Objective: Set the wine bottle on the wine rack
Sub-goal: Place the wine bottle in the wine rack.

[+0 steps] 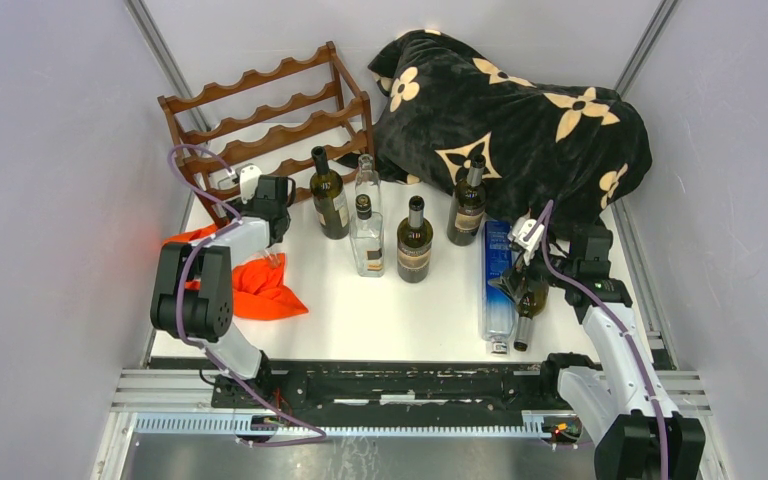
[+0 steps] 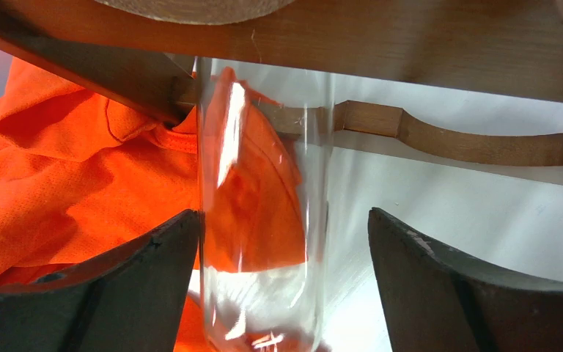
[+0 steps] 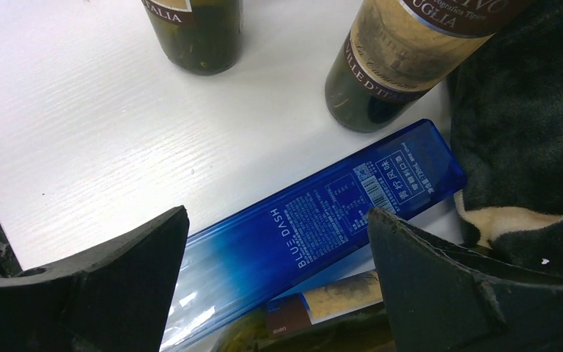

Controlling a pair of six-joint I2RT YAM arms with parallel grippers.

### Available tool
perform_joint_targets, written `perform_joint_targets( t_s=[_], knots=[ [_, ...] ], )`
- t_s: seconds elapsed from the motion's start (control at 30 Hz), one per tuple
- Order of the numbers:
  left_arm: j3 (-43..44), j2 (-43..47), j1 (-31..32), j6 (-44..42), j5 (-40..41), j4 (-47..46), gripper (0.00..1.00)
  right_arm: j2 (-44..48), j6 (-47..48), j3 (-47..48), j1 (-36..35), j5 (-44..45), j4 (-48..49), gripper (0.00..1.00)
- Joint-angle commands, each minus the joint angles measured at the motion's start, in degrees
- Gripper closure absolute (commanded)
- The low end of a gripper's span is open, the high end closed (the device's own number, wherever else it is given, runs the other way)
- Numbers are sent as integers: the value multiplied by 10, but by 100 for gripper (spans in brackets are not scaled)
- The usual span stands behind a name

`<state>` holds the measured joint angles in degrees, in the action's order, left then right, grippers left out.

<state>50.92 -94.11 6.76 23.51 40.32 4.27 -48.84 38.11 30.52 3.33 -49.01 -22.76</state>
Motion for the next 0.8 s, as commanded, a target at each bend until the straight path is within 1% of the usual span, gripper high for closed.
perform_joint_targets(
  t_s=[0.0, 0.13, 0.3, 0.37, 0.43, 0.53, 0.63, 0.7, 0.77],
  knots=[
    [24, 26, -2, 28, 14, 15, 7, 3, 12, 21, -5, -13, 2, 2],
    [22, 66, -2, 53, -11, 61, 6, 3, 13, 20, -6, -13, 2, 2],
    [-22, 157, -2, 102, -82, 117, 8, 2, 13, 20, -7, -13, 0, 2],
    [-51, 200, -2, 122, -116, 135, 13, 1, 14, 20, -7, -14, 0, 2],
    [-93, 243, -2, 141, -147, 141, 20, 1, 14, 21, -8, -15, -1, 2],
    [-137, 288, -2, 159, -168, 145, 27, 1, 14, 21, -10, -16, -2, 2],
    [-161, 293, -1, 164, -169, 139, 32, 2, 15, 21, -12, -17, -3, 2],
    [-165, 274, -1, 160, -180, 130, 37, 3, 15, 21, -13, -18, -3, 2],
    [-168, 249, 0, 154, -182, 116, 38, 5, 15, 21, -14, -17, -3, 2]
  ],
)
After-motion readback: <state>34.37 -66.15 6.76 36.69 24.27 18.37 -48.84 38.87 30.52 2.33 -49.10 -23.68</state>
